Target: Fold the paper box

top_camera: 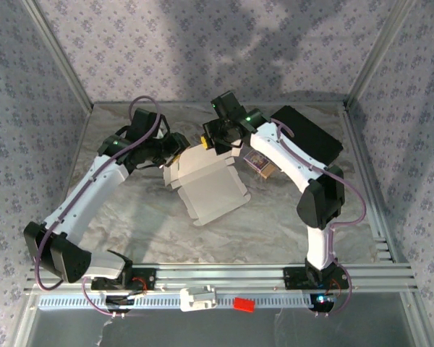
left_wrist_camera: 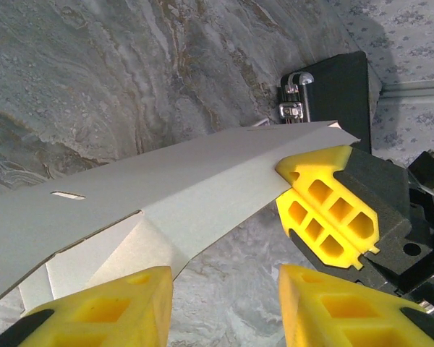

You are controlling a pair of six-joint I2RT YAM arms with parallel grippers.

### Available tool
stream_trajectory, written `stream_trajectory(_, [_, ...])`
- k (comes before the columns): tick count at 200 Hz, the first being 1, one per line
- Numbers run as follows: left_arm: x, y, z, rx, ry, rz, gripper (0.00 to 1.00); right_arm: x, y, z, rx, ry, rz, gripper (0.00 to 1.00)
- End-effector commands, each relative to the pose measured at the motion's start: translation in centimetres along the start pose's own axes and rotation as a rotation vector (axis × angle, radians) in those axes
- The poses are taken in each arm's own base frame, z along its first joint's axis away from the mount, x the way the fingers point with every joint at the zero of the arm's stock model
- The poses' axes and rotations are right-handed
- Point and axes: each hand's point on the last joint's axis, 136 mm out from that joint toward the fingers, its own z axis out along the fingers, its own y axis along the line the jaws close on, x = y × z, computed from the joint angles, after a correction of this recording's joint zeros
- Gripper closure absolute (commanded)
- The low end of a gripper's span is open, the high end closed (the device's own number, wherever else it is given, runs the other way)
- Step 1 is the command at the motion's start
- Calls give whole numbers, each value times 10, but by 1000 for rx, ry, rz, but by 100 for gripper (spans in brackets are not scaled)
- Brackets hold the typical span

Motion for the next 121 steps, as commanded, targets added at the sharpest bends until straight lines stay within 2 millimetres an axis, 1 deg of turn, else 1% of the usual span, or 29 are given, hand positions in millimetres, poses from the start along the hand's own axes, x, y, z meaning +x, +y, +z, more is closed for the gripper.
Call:
stream_trajectory(1, [5, -7, 2, 19, 25, -8, 57, 1, 3, -7, -20, 8, 20, 100])
stream_trajectory(41, [10, 6, 9, -13, 40, -11, 56, 1, 7, -9, -33, 9, 18, 100])
stream_trajectory(60, [5, 10, 9, -31, 8, 5, 54, 3, 6, -9, -31, 12, 17, 100])
stream_trajectory(70, [0, 8, 9, -21, -23, 29, 53, 3, 6, -9, -29, 12, 16, 100])
stream_trajectory(82, [-1, 9, 11, -12, -29, 29, 53, 3, 6, -8, -30, 15, 16, 100])
stream_trajectory(88, [-4, 2, 13, 18, -40, 36, 53, 5, 6, -8, -29, 18, 15, 100])
stream_trajectory(121, [-4, -9, 19, 70, -32, 7, 53, 5, 6, -7, -30, 22, 16, 100])
